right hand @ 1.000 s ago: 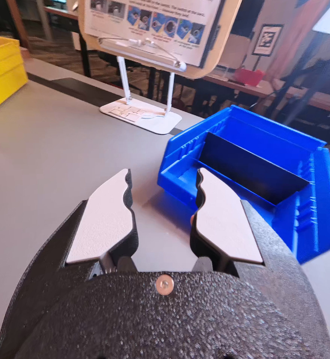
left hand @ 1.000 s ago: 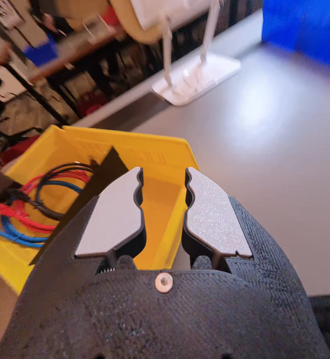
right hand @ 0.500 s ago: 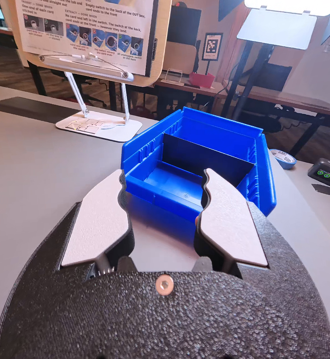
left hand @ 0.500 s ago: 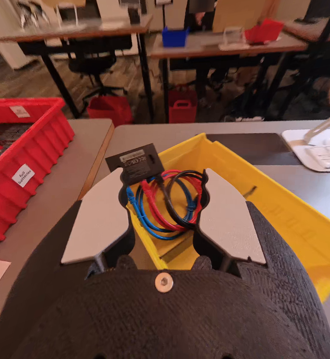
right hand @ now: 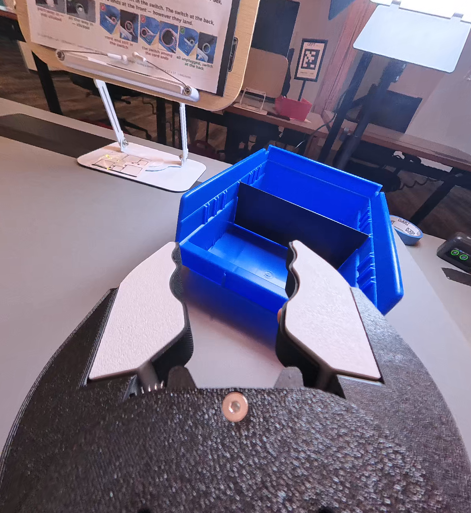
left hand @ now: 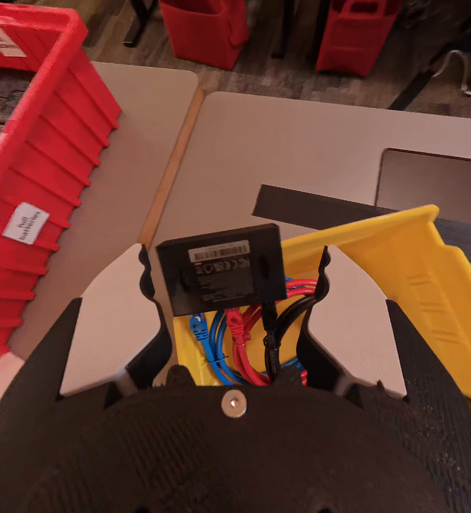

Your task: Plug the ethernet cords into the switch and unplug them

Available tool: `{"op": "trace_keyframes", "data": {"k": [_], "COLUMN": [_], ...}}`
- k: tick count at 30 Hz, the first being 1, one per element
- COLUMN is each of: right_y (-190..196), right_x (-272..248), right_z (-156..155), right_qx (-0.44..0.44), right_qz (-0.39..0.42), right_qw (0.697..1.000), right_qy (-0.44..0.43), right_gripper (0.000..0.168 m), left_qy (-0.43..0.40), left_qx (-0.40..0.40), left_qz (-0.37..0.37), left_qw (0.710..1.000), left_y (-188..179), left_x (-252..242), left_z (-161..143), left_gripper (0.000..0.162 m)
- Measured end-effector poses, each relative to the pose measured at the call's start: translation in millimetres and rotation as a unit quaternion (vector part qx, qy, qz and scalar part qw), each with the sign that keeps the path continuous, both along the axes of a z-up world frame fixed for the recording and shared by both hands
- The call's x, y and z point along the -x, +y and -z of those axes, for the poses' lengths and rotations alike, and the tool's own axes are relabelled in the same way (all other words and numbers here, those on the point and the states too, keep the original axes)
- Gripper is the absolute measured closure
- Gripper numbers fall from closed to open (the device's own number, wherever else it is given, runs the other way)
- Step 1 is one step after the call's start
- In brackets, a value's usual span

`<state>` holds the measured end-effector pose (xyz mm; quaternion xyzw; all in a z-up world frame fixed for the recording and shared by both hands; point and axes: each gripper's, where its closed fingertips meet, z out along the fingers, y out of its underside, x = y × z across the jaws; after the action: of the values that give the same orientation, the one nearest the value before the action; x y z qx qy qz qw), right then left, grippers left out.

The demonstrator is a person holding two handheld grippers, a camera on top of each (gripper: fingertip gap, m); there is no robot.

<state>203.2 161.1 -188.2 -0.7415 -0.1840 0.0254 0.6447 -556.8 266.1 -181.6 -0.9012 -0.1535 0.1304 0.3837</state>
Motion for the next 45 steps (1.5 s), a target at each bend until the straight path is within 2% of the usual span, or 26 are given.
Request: {"op": "trace_keyframes", "data": {"k": [1, 4, 8, 12, 15, 19, 24, 28, 31, 34, 37, 40, 42, 43, 45], "right_y": [-0.7, -1.1, 0.8, 1.1, 1.2, 1.9, -2.8, -11.7, -24.8, -45.8, -77.0, -112.5, -116.6, -108.4, -95.4], "right_x": [-0.7, -2.0, 1.6, 4.9, 4.3, 6.3, 22.5, 54.5, 94.2, 144.5, 198.2, 244.1, 262.1, 264.0, 259.2], "right_z": [-1.1, -1.6, 3.3, 6.3, 5.8, 4.7, -4.6, -12.8, -25.0, -41.2, -56.2, -59.3, -45.6, -36.0, -23.8], "right_qx": [-0.003, -0.004, 0.007, 0.01, 0.008, 0.002, -0.036, -0.046, -0.032, -0.008, 0.009, 0.056, 0.093, 0.093, 0.064], "right_qz": [0.0, -0.003, -0.013, -0.021, -0.022, -0.026, -0.056, -0.116, -0.187, -0.273, -0.361, -0.439, -0.441, -0.42, -0.407], "right_qw": [1.0, 1.0, 1.0, 1.0, 1.0, 1.0, 0.997, 0.992, 0.982, 0.962, 0.93, 0.89, 0.886, 0.898, 0.909], "right_qy": [-0.002, 0.003, 0.001, -0.006, -0.007, -0.013, -0.038, -0.03, 0.0, 0.03, 0.059, 0.11, 0.114, 0.097, 0.065], "right_gripper": [0.096, 0.097, 0.098, 0.101, 0.102, 0.102, 0.099, 0.098, 0.097, 0.093, 0.088, 0.082, 0.076, 0.08, 0.111], "left_qy": [0.018, 0.058, 0.013, 0.007, 0.012, 0.047, 0.08, 0.053, -0.013, -0.084, -0.124, -0.151, -0.176, -0.194, -0.232], "left_qx": [0.003, 0.048, 0.135, 0.115, 0.089, 0.009, -0.146, -0.265, -0.324, -0.356, -0.365, -0.362, -0.359, -0.356, -0.344], "left_qz": [-0.007, -0.01, 0.009, 0.01, 0.011, 0.027, 0.09, 0.2, 0.301, 0.39, 0.453, 0.483, 0.485, 0.485, 0.481], "left_qw": [1.0, 0.997, 0.991, 0.993, 0.996, 0.998, 0.982, 0.942, 0.896, 0.845, 0.804, 0.783, 0.777, 0.775, 0.772], "left_y": [0.9, -1.4, -11.5, -11.3, -12.6, -12.8, -23.8, -47.8, -72.0, -97.6, -119.4, -129.1, -129.7, -129.2, -126.5], "left_x": [3.9, 12.7, 7.2, 8.3, 8.2, 5.2, -30.0, -108.1, -188.0, -269.2, -342.2, -398.7, -423.6, -432.8, -445.3], "left_z": [-3.9, -0.8, 42.5, 42.5, 31.0, -17.8, -125.8, -201.3, -226.0, -225.6, -206.4, -174.4, -152.4, -142.0, -120.8], "left_gripper": [0.047, 0.047, 0.049, 0.053, 0.054, 0.055, 0.055, 0.055, 0.056, 0.056, 0.056, 0.056, 0.056, 0.056, 0.057]}}
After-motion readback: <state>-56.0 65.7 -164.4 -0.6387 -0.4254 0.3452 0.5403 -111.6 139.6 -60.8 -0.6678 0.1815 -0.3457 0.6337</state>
